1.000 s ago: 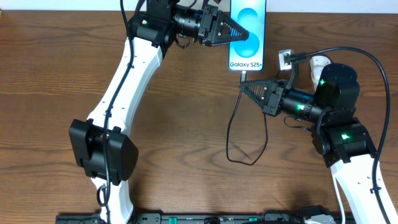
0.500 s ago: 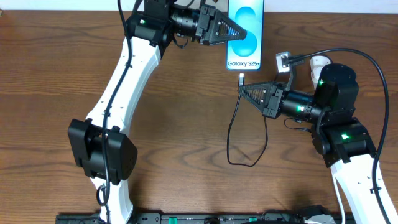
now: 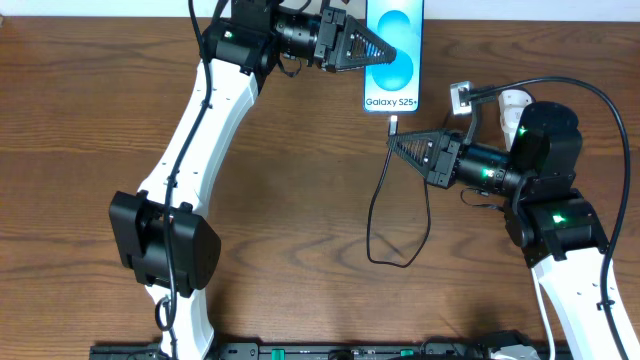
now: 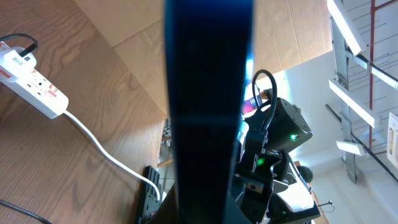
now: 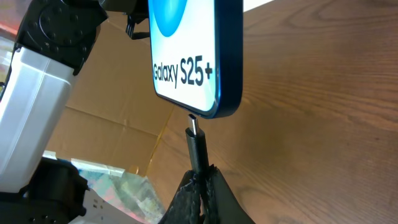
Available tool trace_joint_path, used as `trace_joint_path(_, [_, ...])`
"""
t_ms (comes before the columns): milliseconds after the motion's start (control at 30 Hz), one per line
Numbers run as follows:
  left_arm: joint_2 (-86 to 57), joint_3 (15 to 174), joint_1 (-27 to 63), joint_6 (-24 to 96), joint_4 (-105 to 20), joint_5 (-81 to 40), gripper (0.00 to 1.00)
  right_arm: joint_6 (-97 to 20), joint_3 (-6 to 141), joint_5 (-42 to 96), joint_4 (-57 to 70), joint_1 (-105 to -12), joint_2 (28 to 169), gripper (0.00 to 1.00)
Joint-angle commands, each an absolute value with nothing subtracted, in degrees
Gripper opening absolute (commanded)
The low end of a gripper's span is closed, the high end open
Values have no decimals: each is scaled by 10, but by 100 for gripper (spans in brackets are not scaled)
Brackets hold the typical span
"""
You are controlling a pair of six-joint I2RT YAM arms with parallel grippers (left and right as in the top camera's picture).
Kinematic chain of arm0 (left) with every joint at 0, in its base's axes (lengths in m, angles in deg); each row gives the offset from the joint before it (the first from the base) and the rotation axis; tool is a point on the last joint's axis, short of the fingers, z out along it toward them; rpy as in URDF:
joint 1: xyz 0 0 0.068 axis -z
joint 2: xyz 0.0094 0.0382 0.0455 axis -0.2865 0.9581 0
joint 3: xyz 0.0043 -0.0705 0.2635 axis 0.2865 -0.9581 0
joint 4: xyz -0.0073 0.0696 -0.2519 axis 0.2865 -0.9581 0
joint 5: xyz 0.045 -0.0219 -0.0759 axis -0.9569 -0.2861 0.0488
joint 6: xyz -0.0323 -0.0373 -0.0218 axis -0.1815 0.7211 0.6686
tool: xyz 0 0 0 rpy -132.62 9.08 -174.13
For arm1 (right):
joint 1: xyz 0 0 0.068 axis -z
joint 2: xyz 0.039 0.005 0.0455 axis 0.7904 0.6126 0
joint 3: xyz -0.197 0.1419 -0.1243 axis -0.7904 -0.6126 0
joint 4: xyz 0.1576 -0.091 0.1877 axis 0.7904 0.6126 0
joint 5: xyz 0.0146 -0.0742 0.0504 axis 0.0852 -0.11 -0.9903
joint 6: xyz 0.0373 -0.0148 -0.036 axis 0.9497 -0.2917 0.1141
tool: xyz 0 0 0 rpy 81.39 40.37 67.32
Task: Plug charger to phone and switch on socket
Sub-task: 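Push the USB-C plug upward into the phone port with the right gripper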
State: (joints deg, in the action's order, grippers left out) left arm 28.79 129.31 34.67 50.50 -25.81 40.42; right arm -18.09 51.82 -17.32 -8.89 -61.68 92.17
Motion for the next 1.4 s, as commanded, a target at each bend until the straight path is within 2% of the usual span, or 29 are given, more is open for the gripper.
trace_joint_path(0, [266,1297,344,495,-255,420,7,-175,519,-182,-90,-610,922,1])
trace_joint_path(1367, [266,1297,354,496,-255,420,7,-152,519,-192,-107,-609,922,1])
